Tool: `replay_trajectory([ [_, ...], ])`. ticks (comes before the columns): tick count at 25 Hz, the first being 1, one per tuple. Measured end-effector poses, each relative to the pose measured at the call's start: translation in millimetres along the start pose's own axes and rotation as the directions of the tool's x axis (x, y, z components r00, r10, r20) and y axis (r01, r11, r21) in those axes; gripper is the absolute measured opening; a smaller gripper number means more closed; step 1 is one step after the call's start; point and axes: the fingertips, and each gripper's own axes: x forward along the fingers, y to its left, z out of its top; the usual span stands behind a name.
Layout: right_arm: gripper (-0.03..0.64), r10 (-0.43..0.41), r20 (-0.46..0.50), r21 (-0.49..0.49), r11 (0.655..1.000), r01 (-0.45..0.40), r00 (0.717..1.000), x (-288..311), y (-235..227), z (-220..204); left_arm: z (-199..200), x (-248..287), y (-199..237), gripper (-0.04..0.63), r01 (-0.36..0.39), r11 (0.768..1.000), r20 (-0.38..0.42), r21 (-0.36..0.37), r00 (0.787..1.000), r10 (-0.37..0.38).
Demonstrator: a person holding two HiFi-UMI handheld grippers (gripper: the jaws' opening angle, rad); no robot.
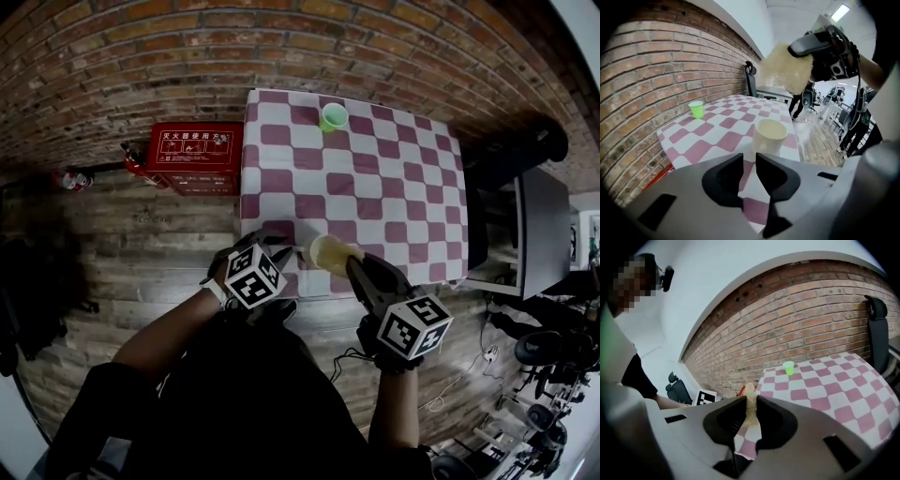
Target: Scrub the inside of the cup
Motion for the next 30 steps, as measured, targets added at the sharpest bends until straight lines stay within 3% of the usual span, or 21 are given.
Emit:
replay_trajectory([
  [2, 0.072, 0.013, 0.053, 0.027, 1.000, -0.014, 0.999, -13.0, 5.9, 2.3, 0.4, -25.5, 26.4, 0.094, -0.079, 0.995, 0.048, -0.064, 0.995, 0.082],
  [4, 0.072, 0.007, 0.103, 0.023, 1.000, -0.009, 0.995, -25.7, 10.9, 3.1, 6.7, -60.2, 60.6, 0.094, -0.192, 0.969, 0.122, -0.152, 0.970, 0.212],
  [6, 0.072, -0.017, 0.164, -0.015, 1.000, 0.019, 0.986, -37.3, 16.7, 5.4, 19.2, -103.0, 95.5, 0.094, -0.337, 0.919, 0.200, -0.206, 0.905, 0.376],
  [8, 0.072, -0.050, 0.247, -0.068, 0.995, 0.069, 0.968, -45.6, 24.4, 11.3, 38.4, -146.3, 118.2, 0.093, -0.456, 0.865, 0.285, -0.207, 0.818, 0.499],
  [9, 0.071, -0.067, 0.295, -0.094, 0.991, 0.099, 0.953, -49.4, 29.9, 15.8, 49.9, -165.1, 121.8, 0.091, -0.488, 0.850, 0.329, -0.199, 0.784, 0.527],
  [10, 0.072, -0.076, 0.341, -0.116, 0.986, 0.122, 0.937, -53.3, 37.0, 21.3, 61.2, -180.3, 120.0, 0.087, -0.501, 0.845, 0.368, -0.188, 0.762, 0.533],
  [11, 0.071, -0.076, 0.379, -0.131, 0.982, 0.134, 0.922, -56.8, 45.1, 27.0, 72.1, -191.7, 113.7, 0.086, -0.496, 0.851, 0.401, -0.175, 0.753, 0.521],
  [15, 0.071, -0.048, 0.426, -0.173, 0.976, 0.133, 0.904, -60.1, 66.9, 38.6, 111.9, -212.0, 76.1, 0.086, -0.408, 0.908, 0.503, -0.092, 0.768, 0.396],
  [20, 0.071, -0.079, 0.426, -0.204, 0.962, 0.181, 0.901, -66.5, 66.8, 40.8, 139.0, -209.2, 39.7, 0.086, -0.318, 0.948, 0.557, -0.007, 0.786, 0.268],
  [23, 0.071, -0.106, 0.422, -0.224, 0.950, 0.217, 0.900, -69.4, 62.7, 38.0, 139.1, -201.5, 24.6, 0.086, -0.254, 0.967, 0.551, -0.012, 0.805, 0.218],
  [27, 0.071, -0.108, 0.441, -0.197, 0.957, 0.213, 0.891, -68.4, 61.7, 39.4, 126.1, -179.1, 13.1, 0.086, -0.155, 0.987, 0.496, -0.036, 0.855, 0.152],
  [30, 0.071, -0.115, 0.433, -0.208, 0.953, 0.223, 0.894, -67.5, 59.5, 38.3, 123.4, -172.4, 9.5, 0.086, -0.132, 0.991, 0.482, -0.027, 0.866, 0.128],
])
